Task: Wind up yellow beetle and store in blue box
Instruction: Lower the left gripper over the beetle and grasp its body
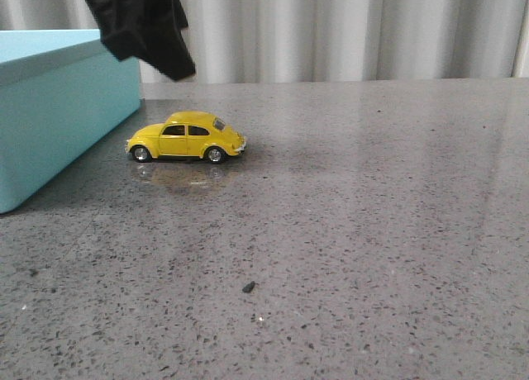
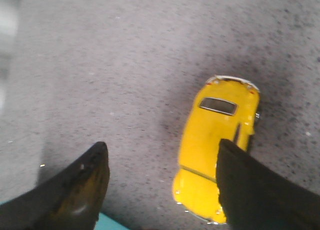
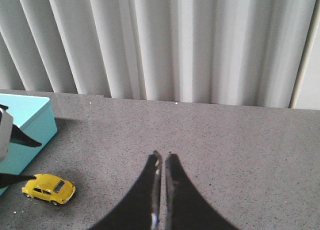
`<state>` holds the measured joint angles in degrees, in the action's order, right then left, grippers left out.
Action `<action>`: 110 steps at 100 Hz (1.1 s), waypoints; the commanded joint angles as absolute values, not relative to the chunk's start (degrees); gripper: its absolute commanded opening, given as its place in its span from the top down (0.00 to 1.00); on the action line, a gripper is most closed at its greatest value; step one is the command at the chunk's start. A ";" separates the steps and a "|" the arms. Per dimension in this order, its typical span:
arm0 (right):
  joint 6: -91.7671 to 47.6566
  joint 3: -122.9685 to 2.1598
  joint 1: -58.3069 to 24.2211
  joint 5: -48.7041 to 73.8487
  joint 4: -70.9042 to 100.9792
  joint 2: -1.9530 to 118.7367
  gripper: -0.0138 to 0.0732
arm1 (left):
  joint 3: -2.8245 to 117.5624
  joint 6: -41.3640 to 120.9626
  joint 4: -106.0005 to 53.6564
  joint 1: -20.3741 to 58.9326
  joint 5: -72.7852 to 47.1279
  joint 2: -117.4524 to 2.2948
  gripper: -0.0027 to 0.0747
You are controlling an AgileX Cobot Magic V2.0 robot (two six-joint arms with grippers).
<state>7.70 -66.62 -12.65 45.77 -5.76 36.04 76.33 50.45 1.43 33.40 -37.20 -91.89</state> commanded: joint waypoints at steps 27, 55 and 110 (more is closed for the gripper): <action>7.75 -67.68 -12.60 41.45 -7.52 36.22 0.91 | 78.19 55.19 -0.92 33.86 -38.42 -93.51 0.41; 7.75 -67.68 -12.60 41.45 -8.01 36.22 0.91 | 79.02 55.22 -0.81 33.75 -37.33 -96.37 0.41; 7.75 -67.68 -12.60 41.45 -9.56 36.22 0.91 | 80.29 55.31 -0.82 32.15 -37.72 -99.43 0.41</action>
<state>7.70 -66.62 -12.65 45.77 -8.31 36.04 78.54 55.48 0.00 32.74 -39.82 -101.75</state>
